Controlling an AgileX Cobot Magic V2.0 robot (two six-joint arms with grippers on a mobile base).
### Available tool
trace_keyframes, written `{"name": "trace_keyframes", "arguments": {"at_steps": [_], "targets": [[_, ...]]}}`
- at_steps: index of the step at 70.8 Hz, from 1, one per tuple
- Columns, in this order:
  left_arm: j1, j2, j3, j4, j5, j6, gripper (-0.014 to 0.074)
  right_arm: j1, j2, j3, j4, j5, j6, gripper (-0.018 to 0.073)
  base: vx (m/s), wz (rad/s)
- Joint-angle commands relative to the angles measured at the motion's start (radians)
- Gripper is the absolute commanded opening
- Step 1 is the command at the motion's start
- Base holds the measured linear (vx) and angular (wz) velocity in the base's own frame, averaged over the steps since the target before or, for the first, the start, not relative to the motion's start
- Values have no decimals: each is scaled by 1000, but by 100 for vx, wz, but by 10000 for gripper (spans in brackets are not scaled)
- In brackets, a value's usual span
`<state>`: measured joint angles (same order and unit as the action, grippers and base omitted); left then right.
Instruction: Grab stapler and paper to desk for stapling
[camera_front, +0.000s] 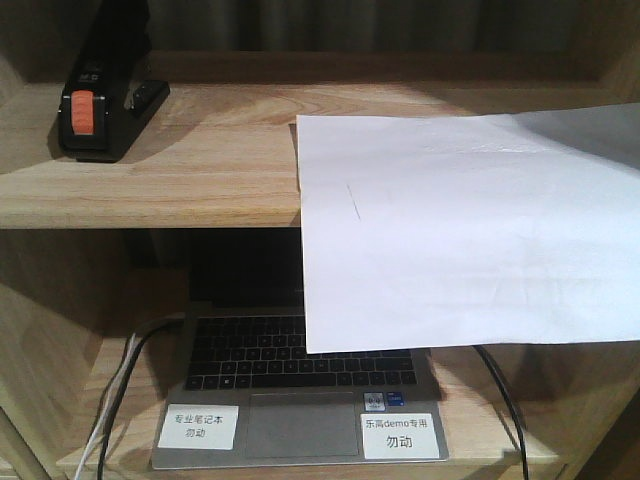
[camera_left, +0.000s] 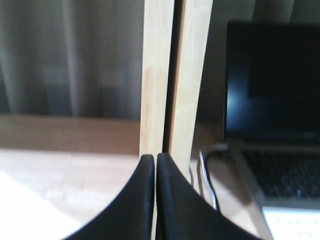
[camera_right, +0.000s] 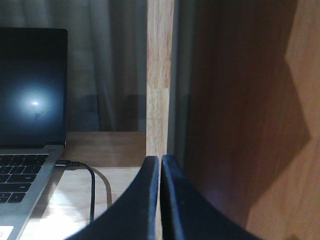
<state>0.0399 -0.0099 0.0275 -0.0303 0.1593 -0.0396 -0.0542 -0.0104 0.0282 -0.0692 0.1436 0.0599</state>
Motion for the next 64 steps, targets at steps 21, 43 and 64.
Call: {"name": "trace_keyframes", "arguments": {"at_steps": [21, 43, 64], "targets": [[-2, -12, 23, -16, -490, -8, -6, -4, -17, 8, 17, -326, -12, -5, 0, 0], [-2, -12, -236, -17, -494, -8, -6, -4, -17, -172, 21, -479, -10, -5, 0, 0], [-2, 52, -689, -15, -186, -7, -6, -4, 19, -587, 21, -281, -10, -5, 0, 0]]}}
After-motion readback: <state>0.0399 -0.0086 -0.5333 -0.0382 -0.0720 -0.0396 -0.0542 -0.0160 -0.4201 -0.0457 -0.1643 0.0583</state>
